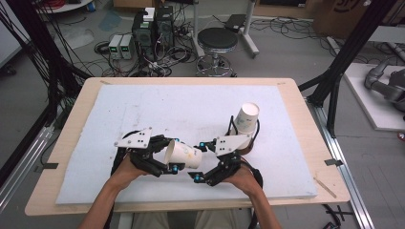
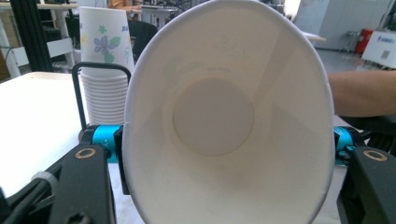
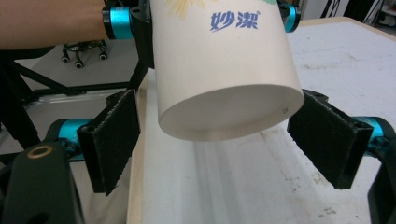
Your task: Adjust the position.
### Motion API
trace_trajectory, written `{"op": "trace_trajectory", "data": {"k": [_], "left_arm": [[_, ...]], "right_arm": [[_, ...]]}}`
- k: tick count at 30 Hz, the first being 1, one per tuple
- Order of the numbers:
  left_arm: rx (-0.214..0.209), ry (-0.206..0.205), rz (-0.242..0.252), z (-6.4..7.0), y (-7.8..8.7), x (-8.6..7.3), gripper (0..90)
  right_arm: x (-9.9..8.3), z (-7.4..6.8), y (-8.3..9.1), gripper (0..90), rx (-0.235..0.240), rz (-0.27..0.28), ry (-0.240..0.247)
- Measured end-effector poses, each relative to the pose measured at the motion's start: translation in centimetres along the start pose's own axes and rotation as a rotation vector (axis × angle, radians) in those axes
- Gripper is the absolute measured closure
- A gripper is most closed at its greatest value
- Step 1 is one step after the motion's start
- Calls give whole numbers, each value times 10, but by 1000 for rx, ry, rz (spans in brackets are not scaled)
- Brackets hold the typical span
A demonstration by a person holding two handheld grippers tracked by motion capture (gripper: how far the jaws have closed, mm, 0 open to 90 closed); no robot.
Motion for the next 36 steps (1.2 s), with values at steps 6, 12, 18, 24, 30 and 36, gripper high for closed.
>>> {"op": "trace_trajectory", "data": {"k": [6, 12, 18, 24, 30, 36], "left_arm": [[23, -11, -45, -1, 5, 2, 335], [50, -15, -86, -3, 13, 4, 334], [69, -22, -119, -5, 18, 5, 334], [80, -11, -151, -6, 21, 4, 336], [93, -11, -179, -6, 25, 8, 339], [111, -12, -221, -8, 29, 9, 339]], "right_arm": [[-4, 2, 5, 174, -26, -8, -9], [-12, 6, 15, 174, -83, -5, -43], [-18, 9, 22, 174, -118, -1, -55], [-25, 12, 27, 174, -152, -10, -74], [-37, 18, 34, 175, -206, -7, -115], [-43, 22, 40, 174, -236, -10, -135]]}}
Point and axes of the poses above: each handheld gripper's, and its own axes: y roughly backward along the jaws, x roughly out of its top, z roughly to its right, the point moved 7 cm from there along -y, roughly forward along the jaws, and after that the axes turned 5 degrees about -z, right-handed, at the moved point
